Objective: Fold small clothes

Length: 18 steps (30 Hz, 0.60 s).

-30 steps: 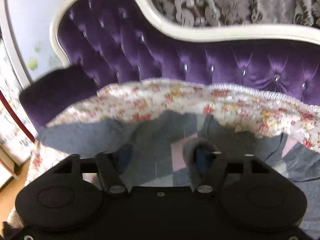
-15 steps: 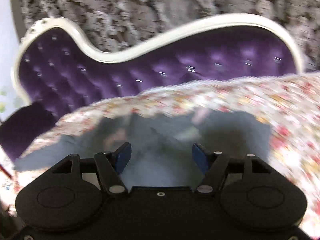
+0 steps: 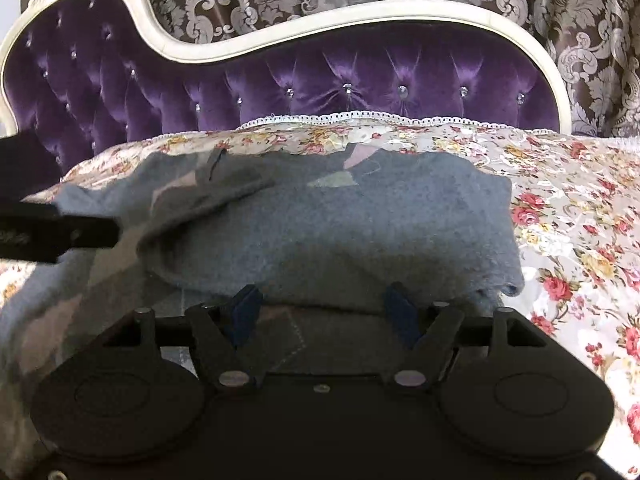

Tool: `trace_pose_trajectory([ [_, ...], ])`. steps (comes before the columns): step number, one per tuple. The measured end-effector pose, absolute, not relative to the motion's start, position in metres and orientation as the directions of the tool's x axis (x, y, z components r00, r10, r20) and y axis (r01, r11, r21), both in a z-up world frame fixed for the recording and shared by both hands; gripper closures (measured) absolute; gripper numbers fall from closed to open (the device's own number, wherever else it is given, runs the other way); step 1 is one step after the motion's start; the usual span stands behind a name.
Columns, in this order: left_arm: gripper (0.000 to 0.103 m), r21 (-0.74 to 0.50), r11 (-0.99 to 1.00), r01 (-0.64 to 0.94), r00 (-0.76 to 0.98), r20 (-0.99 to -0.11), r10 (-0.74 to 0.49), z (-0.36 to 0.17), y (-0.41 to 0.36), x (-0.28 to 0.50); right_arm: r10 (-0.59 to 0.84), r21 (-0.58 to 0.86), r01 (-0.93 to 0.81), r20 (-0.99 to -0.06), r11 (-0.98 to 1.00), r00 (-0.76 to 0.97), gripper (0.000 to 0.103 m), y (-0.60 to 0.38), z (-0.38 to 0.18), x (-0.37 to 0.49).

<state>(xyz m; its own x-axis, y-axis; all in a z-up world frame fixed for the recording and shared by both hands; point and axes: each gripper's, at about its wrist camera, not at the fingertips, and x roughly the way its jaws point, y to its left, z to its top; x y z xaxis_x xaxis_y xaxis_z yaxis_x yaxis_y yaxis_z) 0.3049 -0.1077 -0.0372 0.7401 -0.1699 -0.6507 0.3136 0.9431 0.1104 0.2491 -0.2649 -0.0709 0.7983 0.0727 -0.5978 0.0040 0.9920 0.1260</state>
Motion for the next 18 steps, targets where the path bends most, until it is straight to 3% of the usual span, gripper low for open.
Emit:
trace_pose_trajectory([
  [5,0.016,0.154,0.939,0.306,0.715,-0.689,-0.120,-0.058,-0.119,0.325,0.085,0.142,0.000,-0.592,0.990,0.802,0.028,-0.268,-0.071,0.247],
  [8,0.019,0.169,0.967,0.192,0.727,-0.686,-0.025,-0.064,-0.100,0.336,0.089,0.147,-0.002,-0.590,0.989,0.802,0.028,-0.269,-0.072,0.247],
  [13,0.018,-0.051,0.997,0.062,0.670,-0.738,-0.080,-0.063,-0.034,0.344,0.096,0.153,-0.006,-0.587,0.988,0.804,0.027,-0.270,-0.072,0.246],
  [18,0.018,-0.050,0.995,0.089,0.671,-0.735,-0.097,-0.062,-0.014,0.335,0.098,0.149,-0.011,-0.590,0.989,0.802,0.025,-0.269,-0.071,0.247],
])
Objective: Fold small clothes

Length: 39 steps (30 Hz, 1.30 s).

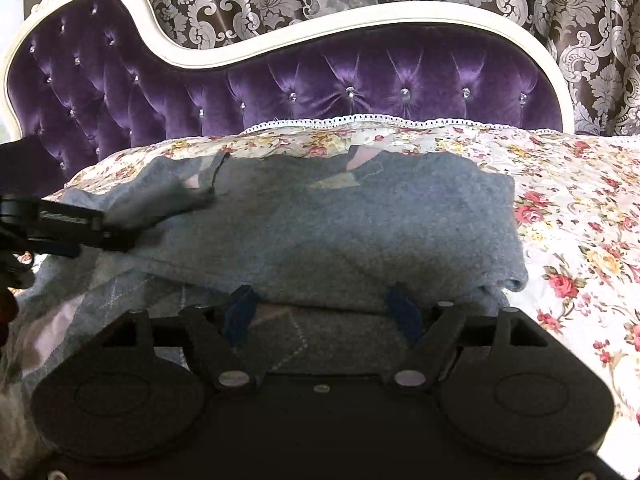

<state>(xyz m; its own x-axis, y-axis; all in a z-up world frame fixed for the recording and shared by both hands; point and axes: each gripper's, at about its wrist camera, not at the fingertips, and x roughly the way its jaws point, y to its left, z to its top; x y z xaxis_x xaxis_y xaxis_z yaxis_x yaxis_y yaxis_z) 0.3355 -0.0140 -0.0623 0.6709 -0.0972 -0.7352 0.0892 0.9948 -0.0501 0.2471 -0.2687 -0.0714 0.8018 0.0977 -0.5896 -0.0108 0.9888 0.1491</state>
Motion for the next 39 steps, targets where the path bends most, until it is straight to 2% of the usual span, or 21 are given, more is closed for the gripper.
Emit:
trace_pose_trajectory([
  [8,0.019,-0.124,0.991,0.054,0.698,-0.705,-0.126,-0.057,-0.003,0.339,0.100,0.150,-0.013,-0.589,0.989,0.802,0.025,-0.269,-0.071,0.247],
  [13,0.020,-0.112,0.989,0.099,0.732,-0.665,-0.149,-0.055,-0.001,0.343,0.098,0.142,-0.016,-0.591,0.990,0.801,0.023,-0.267,-0.071,0.247],
  [17,0.021,-0.131,0.982,0.132,0.723,-0.666,-0.186,-0.055,-0.001,0.352,0.098,0.141,-0.017,-0.591,0.990,0.800,0.023,-0.267,-0.071,0.248],
  [20,0.032,-0.149,0.977,0.151,0.712,-0.670,-0.212,-0.056,0.001,0.354,0.098,0.143,-0.016,-0.591,0.990,0.801,0.023,-0.266,-0.071,0.247],
  [22,0.055,-0.127,0.981,0.146,0.712,-0.675,-0.193,-0.057,0.001,0.355,0.099,0.143,-0.017,-0.591,0.990,0.801,0.023,-0.266,-0.071,0.248],
  [23,0.062,-0.112,0.984,0.141,0.713,-0.678,-0.179,-0.057,0.001,0.355,0.098,0.142,-0.017,-0.591,0.990,0.801,0.023,-0.266,-0.071,0.248],
  [24,0.081,-0.099,0.985,0.141,0.716,-0.676,-0.171,-0.058,0.001,0.354,0.098,0.140,-0.018,-0.591,0.990,0.800,0.022,-0.266,-0.071,0.248],
  [25,0.093,-0.101,0.983,0.152,0.716,-0.675,-0.180,-0.059,0.002,0.354,0.098,0.138,-0.018,-0.592,0.990,0.800,0.022,-0.266,-0.071,0.248],
  [27,0.096,-0.126,0.978,0.168,0.715,-0.667,-0.209,-0.058,0.005,0.352,0.096,0.135,-0.019,-0.594,0.991,0.799,0.022,-0.265,-0.070,0.248],
  [33,0.097,-0.116,0.986,0.119,0.752,-0.637,-0.166,-0.047,0.010,0.345,0.097,0.131,-0.023,-0.600,0.991,0.794,0.020,-0.265,-0.065,0.249],
  [39,0.097,-0.117,0.990,0.082,0.761,-0.634,-0.138,-0.041,0.027,0.346,0.125,0.222,-0.004,-0.532,0.975,0.838,0.020,-0.286,-0.040,0.232],
])
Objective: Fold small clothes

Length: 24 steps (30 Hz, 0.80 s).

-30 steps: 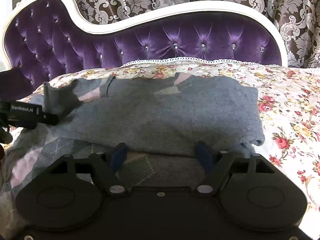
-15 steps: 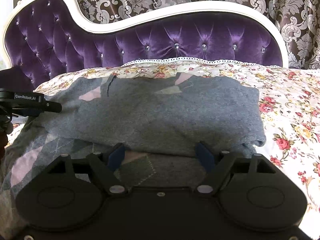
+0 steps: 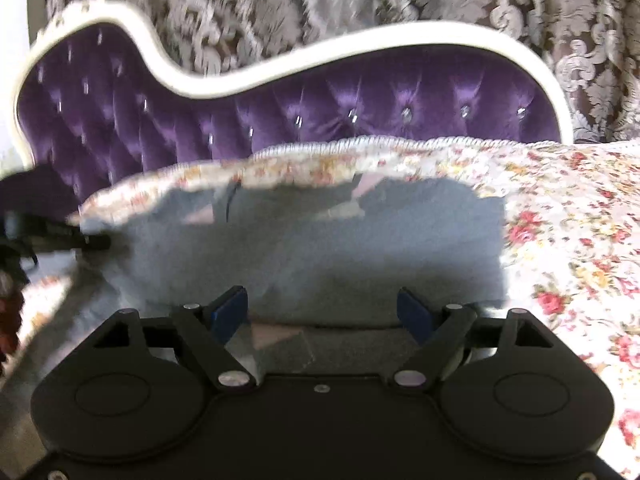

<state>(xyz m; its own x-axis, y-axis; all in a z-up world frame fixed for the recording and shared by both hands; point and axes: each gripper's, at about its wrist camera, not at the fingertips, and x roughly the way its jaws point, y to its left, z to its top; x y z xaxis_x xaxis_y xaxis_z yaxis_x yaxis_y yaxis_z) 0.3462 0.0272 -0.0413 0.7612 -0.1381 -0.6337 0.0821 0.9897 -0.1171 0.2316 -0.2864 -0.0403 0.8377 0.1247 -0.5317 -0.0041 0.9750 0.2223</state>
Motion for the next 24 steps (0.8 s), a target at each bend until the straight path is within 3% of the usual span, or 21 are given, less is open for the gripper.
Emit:
trace_pose_trajectory([
  [3,0.093,-0.136,0.987,0.085,0.727,-0.669,-0.155,-0.049,0.030,0.351,0.117,0.252,0.020,-0.518,0.968,0.847,0.019,-0.300,-0.034,0.229],
  [8,0.064,-0.137,0.984,0.113,0.712,-0.680,-0.176,-0.060,0.031,0.349,0.132,0.285,0.024,-0.516,0.958,0.846,0.019,-0.313,-0.039,0.238],
  [9,0.055,-0.123,0.984,0.129,0.709,-0.682,-0.178,-0.060,0.030,0.347,0.143,0.298,0.023,-0.525,0.954,0.839,0.019,-0.316,-0.043,0.241],
  [10,0.043,-0.106,0.983,0.152,0.705,-0.685,-0.183,-0.060,0.027,0.345,0.143,0.310,0.042,-0.548,0.950,0.824,0.019,-0.319,-0.048,0.245],
  [12,0.034,-0.069,0.982,0.175,0.697,-0.695,-0.173,-0.062,0.023,0.341,0.127,0.334,0.104,-0.600,0.937,0.790,0.021,-0.329,-0.063,0.252],
  [20,0.028,-0.059,0.988,0.143,0.730,-0.668,-0.145,-0.054,0.036,0.314,0.068,0.237,0.095,-0.598,0.967,0.799,0.018,-0.308,-0.045,0.241],
  [24,0.022,-0.082,0.990,0.115,0.738,-0.660,-0.140,-0.044,0.064,0.302,0.073,0.192,0.046,-0.567,0.980,0.821,0.007,-0.287,-0.029,0.227],
])
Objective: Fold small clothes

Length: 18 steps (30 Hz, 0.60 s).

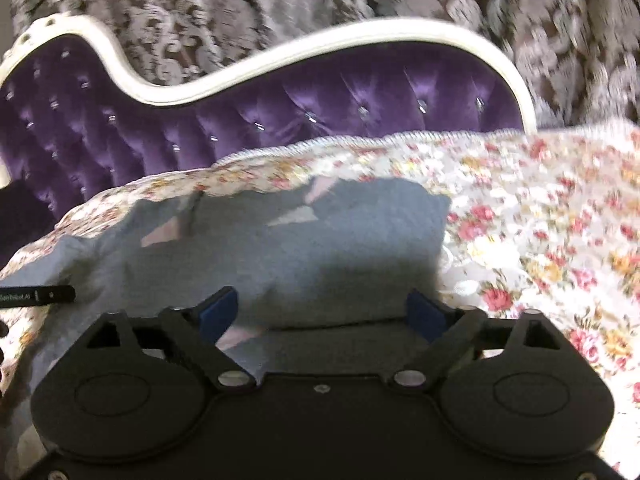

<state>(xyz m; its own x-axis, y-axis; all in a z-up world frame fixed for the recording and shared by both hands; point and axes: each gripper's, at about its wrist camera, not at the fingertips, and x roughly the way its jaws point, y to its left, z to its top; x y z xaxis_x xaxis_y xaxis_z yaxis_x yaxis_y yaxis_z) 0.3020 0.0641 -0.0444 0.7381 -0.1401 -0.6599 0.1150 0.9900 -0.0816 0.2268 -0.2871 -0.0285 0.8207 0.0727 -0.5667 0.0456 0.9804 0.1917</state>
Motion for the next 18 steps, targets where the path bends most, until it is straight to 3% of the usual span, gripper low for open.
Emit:
trace_pose_trajectory([
  [5,0.018,-0.109,0.992,0.064,0.751,-0.649,-0.120,-0.038,0.116,0.290,0.161,0.218,-0.047,-0.544,0.975,0.823,0.001,-0.257,-0.019,0.212],
  [9,0.001,-0.129,0.991,-0.026,0.770,-0.636,-0.063,-0.039,0.163,0.280,0.233,0.247,-0.111,-0.542,0.963,0.807,0.001,-0.230,-0.020,0.205],
  [18,0.001,-0.233,0.945,-0.228,0.808,-0.587,0.051,-0.048,0.265,0.264,0.298,0.254,-0.182,-0.554,0.950,0.777,0.001,-0.187,-0.031,0.206],
])
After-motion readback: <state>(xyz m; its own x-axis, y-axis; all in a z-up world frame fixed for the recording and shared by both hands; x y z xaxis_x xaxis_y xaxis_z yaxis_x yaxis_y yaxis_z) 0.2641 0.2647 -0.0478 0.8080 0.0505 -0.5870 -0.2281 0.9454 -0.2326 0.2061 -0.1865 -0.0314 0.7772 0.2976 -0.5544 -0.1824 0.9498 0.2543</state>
